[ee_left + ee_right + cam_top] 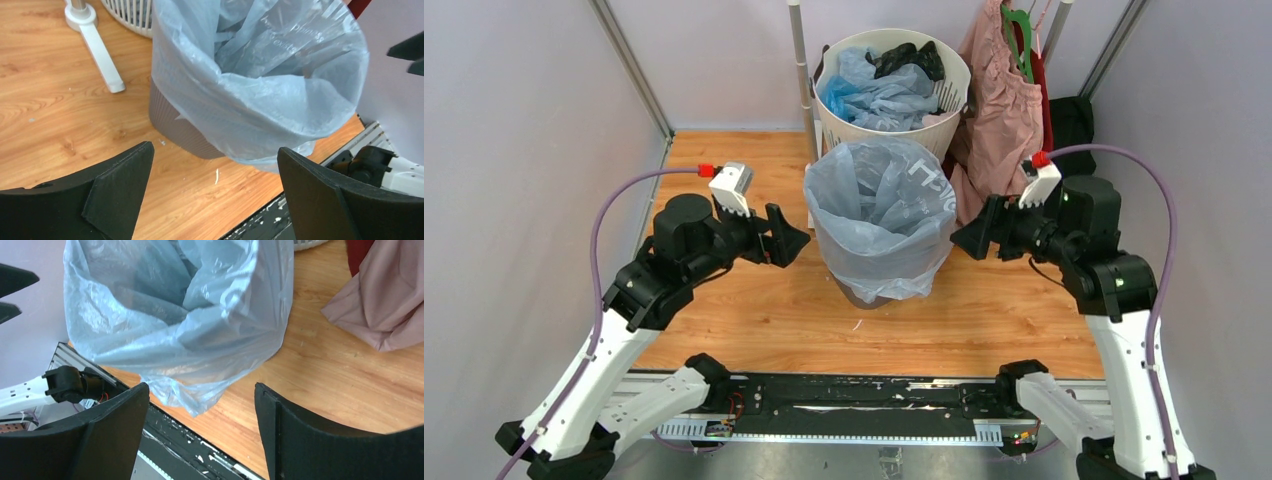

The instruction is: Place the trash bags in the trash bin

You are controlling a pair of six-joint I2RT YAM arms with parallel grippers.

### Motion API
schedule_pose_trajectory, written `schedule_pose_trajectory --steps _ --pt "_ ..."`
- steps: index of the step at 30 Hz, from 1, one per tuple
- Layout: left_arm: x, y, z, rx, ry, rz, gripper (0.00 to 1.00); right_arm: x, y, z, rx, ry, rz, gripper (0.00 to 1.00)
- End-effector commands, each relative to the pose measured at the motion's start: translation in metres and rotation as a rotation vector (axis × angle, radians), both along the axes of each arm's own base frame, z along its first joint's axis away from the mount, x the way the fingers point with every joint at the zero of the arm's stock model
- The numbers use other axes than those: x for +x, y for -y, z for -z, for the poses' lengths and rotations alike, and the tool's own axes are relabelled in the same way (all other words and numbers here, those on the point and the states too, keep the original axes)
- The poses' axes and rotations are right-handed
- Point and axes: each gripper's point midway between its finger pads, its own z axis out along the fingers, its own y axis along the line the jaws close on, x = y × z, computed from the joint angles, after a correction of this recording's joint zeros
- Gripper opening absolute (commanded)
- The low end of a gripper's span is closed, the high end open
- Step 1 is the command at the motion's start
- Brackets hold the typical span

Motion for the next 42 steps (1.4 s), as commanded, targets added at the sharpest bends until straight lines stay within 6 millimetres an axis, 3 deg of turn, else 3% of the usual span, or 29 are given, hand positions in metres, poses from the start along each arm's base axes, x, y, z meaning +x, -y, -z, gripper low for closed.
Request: schedule_pose_trajectory --steps 1,5,10,15,20,24,32,38,42 --pt "0.003 -0.002 0.017 0.024 -0.014 -0.012 1.00 -0.021 0.004 0.003 0.017 0.033 0.002 0.81" --pt "0.007 0.001 0.034 0.052 -0.078 -0.014 1.00 -0.028 0.012 0.010 0.030 0.020 0.070 0.83" --pt "0.009 0.005 0.064 0.083 -0.171 -0.017 1.00 -0.033 0.027 0.032 0.031 -0.018 0.189 0.83" --pt "0.015 0.004 0.090 0.083 -0.211 -0.068 1.00 -0.026 0.041 0.026 0.051 0.051 0.303 0.85" --pt "0.023 0.010 0.100 0.118 -0.229 -0.050 1.00 -0.003 0.044 0.035 0.037 0.012 0.349 0.85" --pt "0.029 0.003 0.095 0.172 -0.214 -0.072 1.00 0.012 0.040 0.046 0.053 -0.005 0.355 0.86" --pt "0.018 0.007 0.105 0.086 -0.219 -0.062 1.00 0.008 0.035 0.061 0.099 0.003 0.345 0.88" --pt "0.006 0.004 0.108 0.034 -0.204 -0.058 1.00 -0.007 0.023 0.029 0.098 0.085 0.217 0.88" --pt "0.002 0.012 0.089 0.037 -0.232 -0.002 1.00 -0.014 0.025 -0.019 0.031 0.111 0.169 0.88"
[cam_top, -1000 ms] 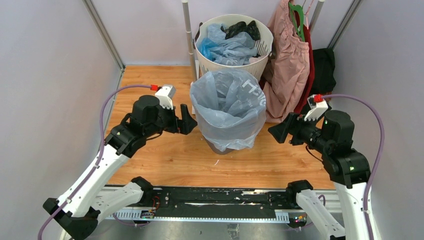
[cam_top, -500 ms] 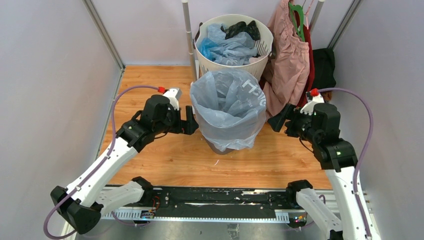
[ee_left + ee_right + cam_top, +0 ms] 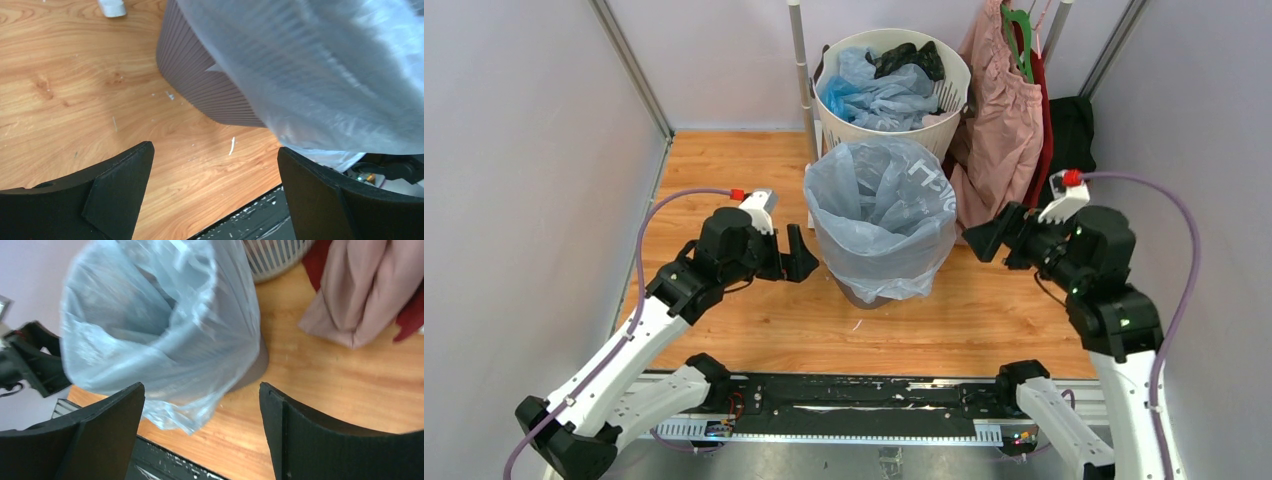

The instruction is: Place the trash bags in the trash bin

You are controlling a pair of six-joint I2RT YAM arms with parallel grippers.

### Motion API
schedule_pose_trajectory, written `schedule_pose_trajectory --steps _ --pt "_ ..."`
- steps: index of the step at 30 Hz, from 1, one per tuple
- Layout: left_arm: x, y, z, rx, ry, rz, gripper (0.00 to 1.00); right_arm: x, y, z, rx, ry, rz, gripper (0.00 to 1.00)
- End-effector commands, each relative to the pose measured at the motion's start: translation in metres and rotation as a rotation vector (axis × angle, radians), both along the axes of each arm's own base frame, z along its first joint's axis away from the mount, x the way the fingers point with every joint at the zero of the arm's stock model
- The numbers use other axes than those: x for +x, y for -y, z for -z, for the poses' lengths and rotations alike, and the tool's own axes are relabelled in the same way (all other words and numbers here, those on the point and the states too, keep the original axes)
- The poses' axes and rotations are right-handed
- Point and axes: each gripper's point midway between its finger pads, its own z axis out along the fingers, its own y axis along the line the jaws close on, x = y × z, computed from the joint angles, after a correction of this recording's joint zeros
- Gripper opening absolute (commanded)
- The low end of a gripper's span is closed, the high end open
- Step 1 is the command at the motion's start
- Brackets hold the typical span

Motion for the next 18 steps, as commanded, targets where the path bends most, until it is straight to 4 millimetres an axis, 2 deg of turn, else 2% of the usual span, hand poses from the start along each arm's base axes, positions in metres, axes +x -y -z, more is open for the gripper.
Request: schedule_pose_trajectory --steps 1,7,11,14,17,18 --pt "0.001 0.010 -0.032 -0.053 0.023 0.034 1.00 -0.007 0.001 -0.047 -0.065 0.061 -0.060 0.88" --pt "0.000 0.013 -0.079 -0.146 0.085 0.019 1.00 0.003 -0.004 -0.108 -0.018 0.145 -0.059 0.88" --pt "0.001 0.012 -0.085 -0.178 0.111 0.002 1.00 0.021 0.004 -0.139 0.000 0.194 0.026 0.88" --pt "0.000 0.015 -0.089 -0.194 0.120 0.016 1.00 0.037 0.001 -0.145 0.037 0.153 0.049 0.86" --pt "0.000 0.015 -0.094 -0.165 0.125 0.041 1.00 0.053 0.002 -0.131 0.045 0.065 0.088 0.84" --pt "0.000 0.014 -0.094 -0.153 0.121 0.038 1.00 0.060 0.004 -0.121 0.030 0.025 0.111 0.84"
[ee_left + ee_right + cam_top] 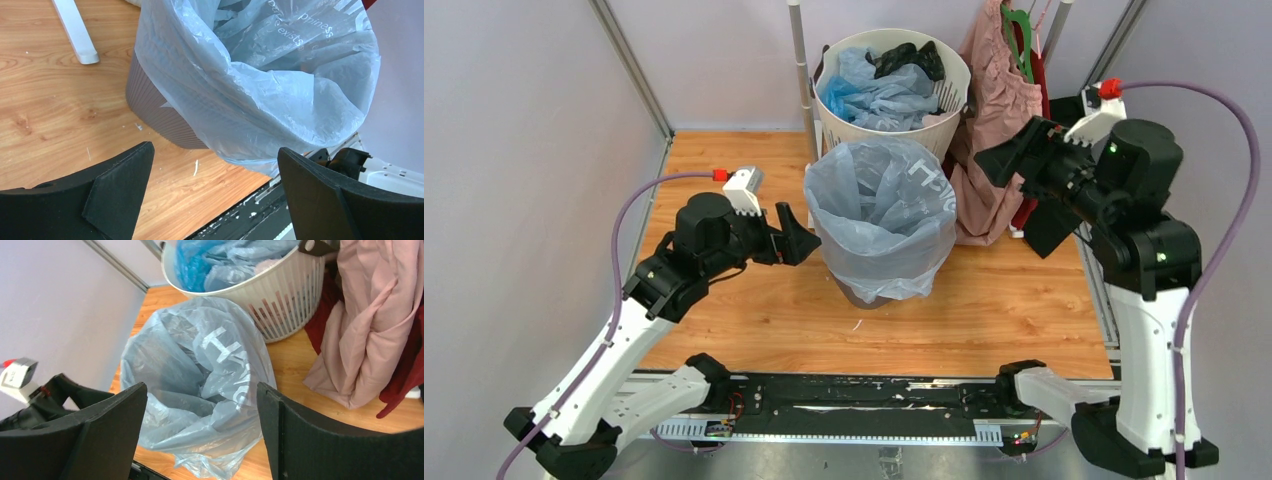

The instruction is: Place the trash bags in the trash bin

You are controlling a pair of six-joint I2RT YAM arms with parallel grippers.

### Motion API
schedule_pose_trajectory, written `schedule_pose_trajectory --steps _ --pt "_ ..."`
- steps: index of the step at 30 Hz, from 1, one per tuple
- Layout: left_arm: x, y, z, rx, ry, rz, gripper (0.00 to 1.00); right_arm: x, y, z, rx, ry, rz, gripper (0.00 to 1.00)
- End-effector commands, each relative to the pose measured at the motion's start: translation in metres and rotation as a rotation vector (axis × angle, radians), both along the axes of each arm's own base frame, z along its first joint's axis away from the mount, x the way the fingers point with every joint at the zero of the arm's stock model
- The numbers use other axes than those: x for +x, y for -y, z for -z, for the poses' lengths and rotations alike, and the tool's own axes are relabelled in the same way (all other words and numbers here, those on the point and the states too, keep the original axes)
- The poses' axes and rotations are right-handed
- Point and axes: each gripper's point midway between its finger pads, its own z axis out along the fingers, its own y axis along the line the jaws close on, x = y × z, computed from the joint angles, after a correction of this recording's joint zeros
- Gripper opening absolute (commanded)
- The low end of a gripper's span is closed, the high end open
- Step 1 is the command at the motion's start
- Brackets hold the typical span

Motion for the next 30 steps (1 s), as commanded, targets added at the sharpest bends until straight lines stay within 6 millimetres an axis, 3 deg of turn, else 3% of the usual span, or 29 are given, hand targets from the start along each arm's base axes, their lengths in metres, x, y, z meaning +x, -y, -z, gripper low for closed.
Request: schedule_pose_trajectory --steps 1,6,10,14,19,26,30 --pt "-0.002 0.001 -0.016 0.004 0.023 0.026 1.00 0.022 0.012 0.033 -0.003 -0.161 0.109 0.84" --pt "-0.012 -0.007 -0.036 -0.014 0.059 0.019 1.00 0.022 0.008 0.080 -0.049 -0.293 0.073 0.89" --pt "-0.017 -0.016 -0.066 -0.010 0.089 -0.002 1.00 0.003 -0.001 0.114 -0.052 -0.375 0.012 0.89" --pt "-0.011 -0.013 -0.071 -0.014 0.072 -0.014 1.00 -0.014 -0.001 0.136 -0.050 -0.432 0.000 0.89" --pt "0.007 -0.012 -0.076 0.024 0.087 -0.048 1.00 -0.018 -0.011 0.121 -0.002 -0.440 -0.043 0.89" --pt "0.022 -0.004 -0.085 0.026 0.092 -0.053 1.00 -0.015 -0.028 0.068 0.137 -0.394 -0.082 0.90" --pt "0.030 -0.003 -0.101 0.010 0.113 -0.079 1.00 -0.012 -0.062 0.032 0.348 -0.319 -0.257 0.90"
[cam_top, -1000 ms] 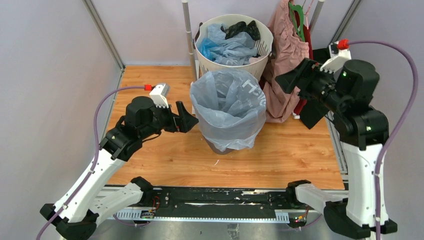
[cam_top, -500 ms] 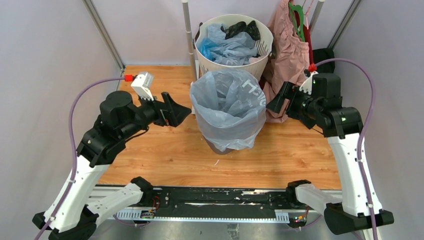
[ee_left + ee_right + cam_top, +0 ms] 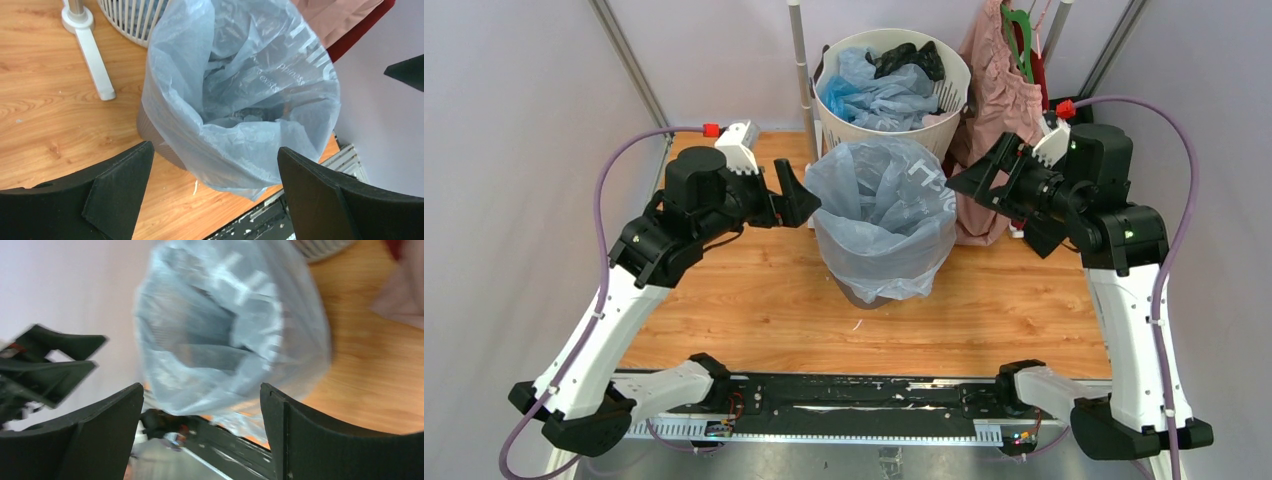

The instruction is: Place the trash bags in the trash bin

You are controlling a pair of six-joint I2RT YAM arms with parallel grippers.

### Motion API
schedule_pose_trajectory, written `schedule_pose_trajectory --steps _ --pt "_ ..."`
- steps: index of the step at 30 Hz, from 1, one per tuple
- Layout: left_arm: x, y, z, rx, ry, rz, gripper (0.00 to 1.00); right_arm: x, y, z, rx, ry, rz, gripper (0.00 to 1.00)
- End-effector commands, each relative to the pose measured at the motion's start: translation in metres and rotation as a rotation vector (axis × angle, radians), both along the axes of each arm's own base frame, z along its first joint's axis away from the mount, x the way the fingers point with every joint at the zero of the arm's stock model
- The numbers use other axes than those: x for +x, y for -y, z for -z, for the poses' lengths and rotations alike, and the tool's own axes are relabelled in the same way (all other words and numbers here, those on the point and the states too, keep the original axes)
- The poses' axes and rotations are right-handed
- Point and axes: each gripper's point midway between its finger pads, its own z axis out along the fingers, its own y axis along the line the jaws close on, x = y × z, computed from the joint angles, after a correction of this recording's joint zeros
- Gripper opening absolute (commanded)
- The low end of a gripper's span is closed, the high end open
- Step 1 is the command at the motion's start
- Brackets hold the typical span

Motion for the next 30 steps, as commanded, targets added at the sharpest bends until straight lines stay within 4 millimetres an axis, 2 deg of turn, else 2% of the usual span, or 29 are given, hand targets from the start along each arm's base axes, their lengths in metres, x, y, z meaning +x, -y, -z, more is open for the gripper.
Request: schedule_pose_trajectory --steps 1,4,10,12,15,17,20,23,26,30 --pt "0.006 -0.003 -0.032 -0.031 0.071 -0.032 1.00 -0.007 -0.039 -0.044 0.295 0.041 -0.161 0.90" --pt "0.012 -0.005 -0.036 0.004 0.074 -0.042 1.00 0.000 -0.048 -0.050 0.367 0.070 -0.279 0.90" --pt "0.018 -0.009 -0.037 0.066 0.077 -0.037 1.00 0.017 -0.037 -0.041 0.326 0.126 -0.233 0.91" --pt "0.021 -0.014 -0.035 0.090 0.072 -0.045 1.00 0.022 -0.037 -0.034 0.330 0.105 -0.219 0.91" --pt "0.024 -0.025 -0.028 0.119 0.060 -0.069 1.00 0.028 -0.031 -0.013 0.283 0.021 -0.145 0.91" --pt "0.024 -0.030 -0.024 0.122 0.050 -0.070 1.00 0.024 -0.026 -0.001 0.217 -0.038 -0.104 0.91" --pt "0.023 -0.033 -0.018 0.131 0.042 -0.054 1.00 0.014 -0.015 0.008 0.137 -0.068 -0.046 0.91" --pt "0.023 -0.036 -0.004 0.157 0.020 -0.061 1.00 0.008 -0.004 0.017 0.056 -0.103 -0.015 0.91" --pt "0.026 -0.034 0.005 0.155 0.016 -0.056 1.00 0.005 0.000 0.023 0.009 -0.124 -0.020 0.91" --pt "0.027 -0.033 0.002 0.164 0.024 -0.047 1.00 0.008 0.003 0.034 -0.031 -0.161 -0.016 0.91"
